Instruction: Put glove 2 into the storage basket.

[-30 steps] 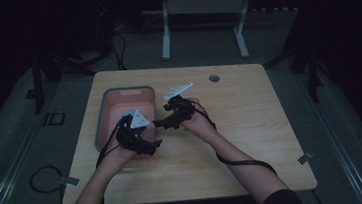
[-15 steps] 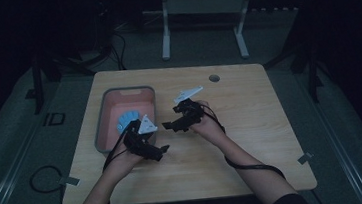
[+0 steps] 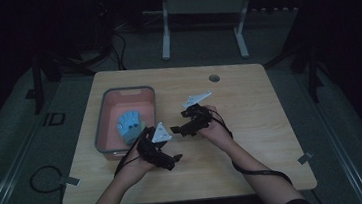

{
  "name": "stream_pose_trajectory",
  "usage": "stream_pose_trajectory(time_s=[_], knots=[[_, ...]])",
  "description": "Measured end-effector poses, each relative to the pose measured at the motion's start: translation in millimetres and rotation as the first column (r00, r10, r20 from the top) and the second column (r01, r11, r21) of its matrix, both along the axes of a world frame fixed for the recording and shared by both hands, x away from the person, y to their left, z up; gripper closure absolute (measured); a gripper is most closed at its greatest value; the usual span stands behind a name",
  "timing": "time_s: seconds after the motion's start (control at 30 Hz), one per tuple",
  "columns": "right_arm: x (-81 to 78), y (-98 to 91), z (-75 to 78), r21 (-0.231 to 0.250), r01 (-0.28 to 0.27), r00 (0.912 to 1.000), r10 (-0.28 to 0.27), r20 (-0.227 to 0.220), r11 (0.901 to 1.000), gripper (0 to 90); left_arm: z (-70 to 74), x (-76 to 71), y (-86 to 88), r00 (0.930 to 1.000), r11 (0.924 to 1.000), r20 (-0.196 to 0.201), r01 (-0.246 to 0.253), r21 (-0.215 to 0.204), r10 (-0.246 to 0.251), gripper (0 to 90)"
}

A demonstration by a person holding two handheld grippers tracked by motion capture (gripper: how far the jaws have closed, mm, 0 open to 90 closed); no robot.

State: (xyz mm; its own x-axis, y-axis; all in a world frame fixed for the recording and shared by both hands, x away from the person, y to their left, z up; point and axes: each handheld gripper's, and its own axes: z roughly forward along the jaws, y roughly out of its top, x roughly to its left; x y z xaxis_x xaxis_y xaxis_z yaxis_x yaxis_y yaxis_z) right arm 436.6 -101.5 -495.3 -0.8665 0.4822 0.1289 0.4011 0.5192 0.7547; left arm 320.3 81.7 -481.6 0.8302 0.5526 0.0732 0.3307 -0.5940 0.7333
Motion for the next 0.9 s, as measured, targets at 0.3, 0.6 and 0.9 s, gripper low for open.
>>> stream_pose_trajectory(time_s=[0.3, 0.6, 0.9], knots=[[-2.2, -11.1, -17.2, -0.007, 0.029, 0.9994, -0.029, -0.018, 0.9996, 15.3, -13.0, -9.4, -19.2, 0.9984, 0.9986, -0.022, 0.053, -0.001, -0.053, 1.4], [-2.4, -21.5, -31.2, -0.025, 0.064, 0.9978, -0.064, -0.017, 0.9977, 15.2, -37.8, -11.8, -30.1, 0.9952, 0.9966, -0.054, 0.082, 0.011, -0.081, 1.4], [-2.4, -28.0, -44.1, -0.043, 0.088, 0.9955, -0.09, -0.03, 0.9952, 15.1, -54.7, -12.5, -35.3, 0.9913, 0.9946, -0.081, 0.104, -0.004, -0.104, 1.4]])
